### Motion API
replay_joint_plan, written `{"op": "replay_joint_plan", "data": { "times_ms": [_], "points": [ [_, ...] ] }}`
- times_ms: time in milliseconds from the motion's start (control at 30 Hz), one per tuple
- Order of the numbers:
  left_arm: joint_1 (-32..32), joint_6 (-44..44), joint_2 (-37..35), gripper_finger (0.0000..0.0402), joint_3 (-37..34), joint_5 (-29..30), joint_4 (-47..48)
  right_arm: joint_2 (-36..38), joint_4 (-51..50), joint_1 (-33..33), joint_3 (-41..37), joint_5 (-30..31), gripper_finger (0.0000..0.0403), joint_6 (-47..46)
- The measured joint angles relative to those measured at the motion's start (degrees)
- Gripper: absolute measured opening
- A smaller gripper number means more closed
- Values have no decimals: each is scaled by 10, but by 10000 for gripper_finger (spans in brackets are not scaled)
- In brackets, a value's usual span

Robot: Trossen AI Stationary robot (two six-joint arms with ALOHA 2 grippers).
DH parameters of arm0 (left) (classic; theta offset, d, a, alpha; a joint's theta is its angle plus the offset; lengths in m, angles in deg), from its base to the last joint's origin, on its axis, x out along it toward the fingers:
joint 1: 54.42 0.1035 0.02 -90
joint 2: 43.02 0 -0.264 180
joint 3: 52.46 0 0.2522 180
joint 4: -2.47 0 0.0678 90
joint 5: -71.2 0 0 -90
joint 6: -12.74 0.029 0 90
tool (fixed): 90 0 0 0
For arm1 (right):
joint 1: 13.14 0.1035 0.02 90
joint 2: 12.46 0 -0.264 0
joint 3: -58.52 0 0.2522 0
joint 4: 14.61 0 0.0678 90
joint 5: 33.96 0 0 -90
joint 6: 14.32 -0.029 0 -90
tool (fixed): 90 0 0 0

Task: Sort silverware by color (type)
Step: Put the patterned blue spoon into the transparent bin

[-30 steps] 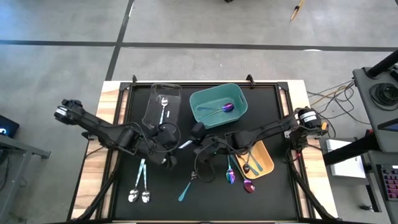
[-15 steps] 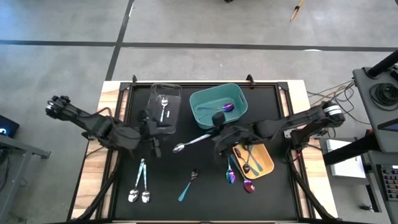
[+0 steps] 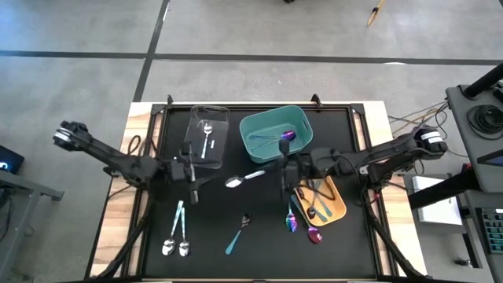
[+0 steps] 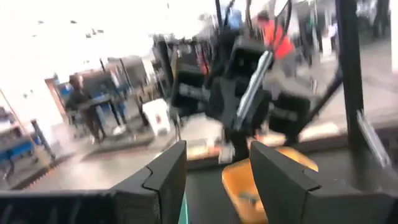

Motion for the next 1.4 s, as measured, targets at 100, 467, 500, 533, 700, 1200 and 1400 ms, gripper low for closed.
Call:
{"op": "replay_joint_plan", "data": {
  "times_ms": [100,467,500,533,700,1200,1400],
  "points": [
    [11,12,17,159,-28,-49,-93,-16,62,-7,0,-35,32,-41],
    [51,32,155,159,-5,-140,-306,-70,163,-8,25,-52,32,-130],
    [53,34,166,159,4,-140,-314,-70,161,-8,25,-52,32,-132],
    [54,35,174,159,9,-141,-317,-71,161,-8,26,-53,32,-132],
    [59,38,213,159,54,-140,-320,-75,160,-8,27,-52,32,-137],
    [60,61,233,145,130,-140,-254,-78,158,-8,25,-51,32,-137],
    [60,63,243,94,144,-140,-240,-78,158,-8,25,-51,32,-137]
  ]
}}
